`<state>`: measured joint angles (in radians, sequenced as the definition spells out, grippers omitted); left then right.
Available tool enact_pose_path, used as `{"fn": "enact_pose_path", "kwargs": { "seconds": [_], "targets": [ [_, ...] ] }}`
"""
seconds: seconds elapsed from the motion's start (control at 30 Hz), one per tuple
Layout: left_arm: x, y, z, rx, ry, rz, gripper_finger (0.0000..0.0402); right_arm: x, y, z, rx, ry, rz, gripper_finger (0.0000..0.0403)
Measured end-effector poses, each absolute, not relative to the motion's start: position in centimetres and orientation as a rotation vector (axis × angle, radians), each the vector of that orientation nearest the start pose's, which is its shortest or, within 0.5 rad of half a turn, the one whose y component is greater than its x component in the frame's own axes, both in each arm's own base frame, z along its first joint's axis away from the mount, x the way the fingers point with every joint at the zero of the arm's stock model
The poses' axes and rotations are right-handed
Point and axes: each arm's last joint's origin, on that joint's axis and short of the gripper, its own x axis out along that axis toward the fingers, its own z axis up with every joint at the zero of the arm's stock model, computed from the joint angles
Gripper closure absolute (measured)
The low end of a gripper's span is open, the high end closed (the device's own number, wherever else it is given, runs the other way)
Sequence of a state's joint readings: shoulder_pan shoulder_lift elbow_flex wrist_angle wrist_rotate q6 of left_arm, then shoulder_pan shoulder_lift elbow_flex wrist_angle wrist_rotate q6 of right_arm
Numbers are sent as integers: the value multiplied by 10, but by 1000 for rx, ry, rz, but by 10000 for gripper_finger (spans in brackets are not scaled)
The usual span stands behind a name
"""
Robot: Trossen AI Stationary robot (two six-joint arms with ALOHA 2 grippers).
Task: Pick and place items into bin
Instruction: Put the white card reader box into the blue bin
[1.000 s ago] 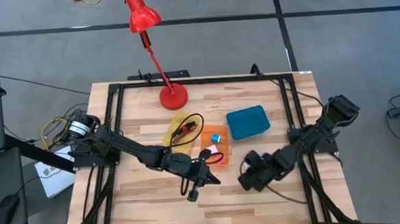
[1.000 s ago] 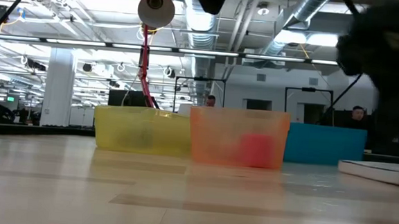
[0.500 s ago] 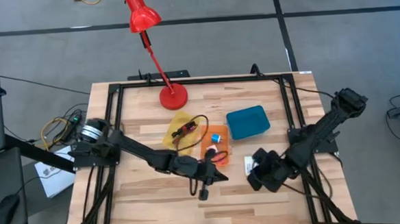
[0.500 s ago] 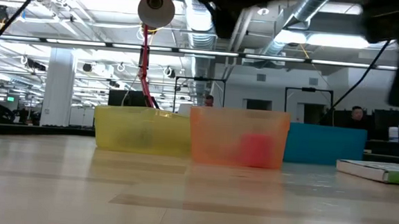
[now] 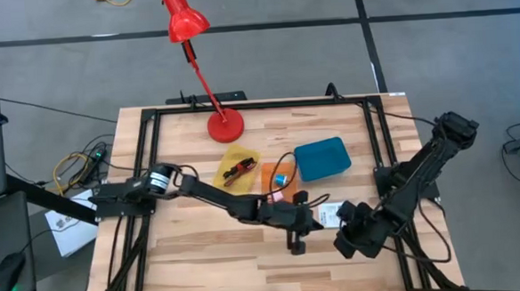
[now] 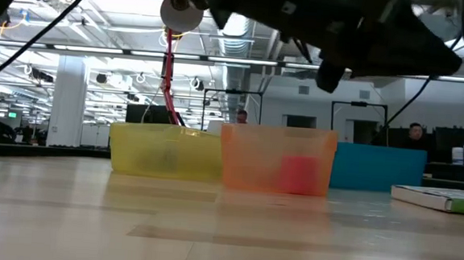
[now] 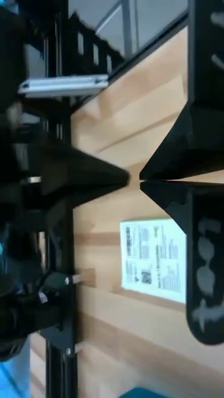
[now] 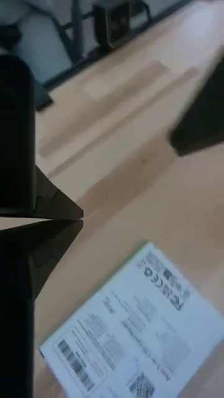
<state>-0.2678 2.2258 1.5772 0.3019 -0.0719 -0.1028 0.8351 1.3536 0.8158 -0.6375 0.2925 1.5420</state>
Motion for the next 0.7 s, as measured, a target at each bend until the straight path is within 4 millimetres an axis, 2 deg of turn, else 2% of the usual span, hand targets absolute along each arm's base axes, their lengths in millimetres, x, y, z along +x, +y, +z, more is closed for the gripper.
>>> {"fn": "enact_pose_path", "kwargs": {
  "seconds": [0.17,0.3,0.53,0.7],
  "targets": [
    [495,-130,174,-21,440,-145,402,172,174,190,745,1221,-323,400],
    [496,-124,176,-13,462,-131,402,173,171,183,698,1251,-373,402],
    [500,-105,175,-53,474,-78,402,156,172,179,658,1313,-487,402],
    [501,-100,174,-55,477,-78,402,139,170,176,669,1307,-691,402]
  ]
}}
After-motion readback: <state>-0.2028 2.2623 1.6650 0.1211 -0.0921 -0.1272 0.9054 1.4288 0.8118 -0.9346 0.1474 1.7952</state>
